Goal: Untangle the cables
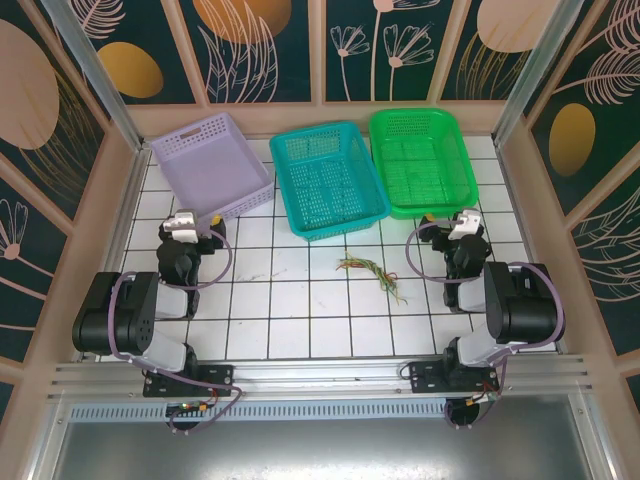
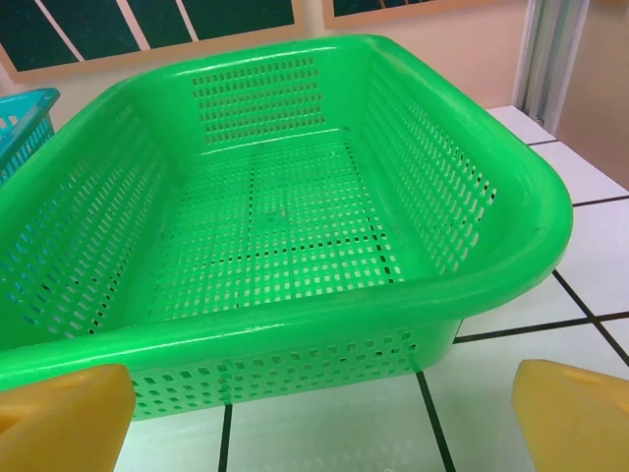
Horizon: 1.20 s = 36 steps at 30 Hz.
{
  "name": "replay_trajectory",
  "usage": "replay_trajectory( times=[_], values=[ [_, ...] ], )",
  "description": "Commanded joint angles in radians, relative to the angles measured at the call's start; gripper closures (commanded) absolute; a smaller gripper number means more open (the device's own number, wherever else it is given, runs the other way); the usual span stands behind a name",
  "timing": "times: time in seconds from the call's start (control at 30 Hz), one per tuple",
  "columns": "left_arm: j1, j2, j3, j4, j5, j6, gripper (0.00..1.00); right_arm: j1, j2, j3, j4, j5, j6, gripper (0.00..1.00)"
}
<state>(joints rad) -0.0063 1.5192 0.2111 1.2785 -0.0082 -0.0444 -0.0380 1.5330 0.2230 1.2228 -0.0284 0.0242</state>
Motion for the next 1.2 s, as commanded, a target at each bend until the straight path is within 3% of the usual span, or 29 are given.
replay_trajectory(
  times=[0.0,0.77,0.83,0.93,1.0,1.17],
  values=[
    [0.003,-0.008,0.0,0.03,0.006,0.014,0.01,-0.005,0.006,0.017,0.012,-0.021,-0.01,0.01],
    [0.003,-0.01,-0.002,0.032,0.004,0.014,0.01,-0.004,0.006,0.016,0.014,-0.021,-0.009,0.01],
    [0.003,-0.07,-0.021,0.032,-0.022,0.003,0.01,-0.002,-0.03,0.001,0.02,-0.01,-0.009,0.01],
    [0.002,-0.327,0.041,-0.335,-0.233,-0.107,0.01,0.054,-0.206,-0.013,-0.096,0.133,-0.023,0.01],
    [0.0,-0.474,0.041,-0.438,-0.302,-0.152,0.01,0.125,-0.372,-0.022,-0.148,0.248,-0.044,0.01],
    [-0.003,-0.721,0.181,-0.745,-0.353,-0.231,0.01,0.387,-0.703,0.195,-0.425,0.366,-0.278,0.01]
  ],
)
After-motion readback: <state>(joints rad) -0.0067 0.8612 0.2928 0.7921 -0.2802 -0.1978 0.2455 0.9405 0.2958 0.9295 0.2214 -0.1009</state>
